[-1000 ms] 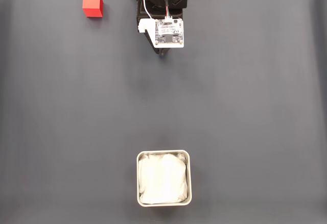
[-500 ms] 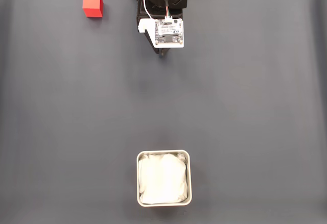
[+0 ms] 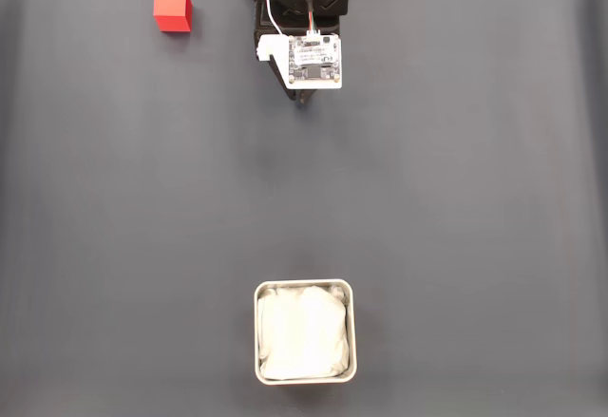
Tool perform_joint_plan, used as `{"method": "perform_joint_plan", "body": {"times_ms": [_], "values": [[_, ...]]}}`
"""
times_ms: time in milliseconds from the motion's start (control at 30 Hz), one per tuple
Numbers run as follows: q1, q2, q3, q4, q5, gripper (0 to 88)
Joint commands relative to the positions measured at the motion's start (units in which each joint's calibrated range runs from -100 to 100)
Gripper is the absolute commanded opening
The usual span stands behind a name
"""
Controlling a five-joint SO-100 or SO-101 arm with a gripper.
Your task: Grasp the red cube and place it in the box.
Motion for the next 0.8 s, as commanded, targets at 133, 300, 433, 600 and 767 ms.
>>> {"method": "perform_joint_plan", "body": {"times_ms": [133, 300, 433, 600, 767], "values": [[0.6, -0.5, 0.5, 1.2, -0.4, 0.0], [0.6, -0.5, 0.5, 1.2, -0.4, 0.0], [0.9, -0.3, -0.6, -1.8, 0.0, 0.0], [0.9, 2.6, -7.4, -7.3, -0.1, 0.0], [0.2, 10.0, -20.1, -13.0, -0.2, 0.0]]}}
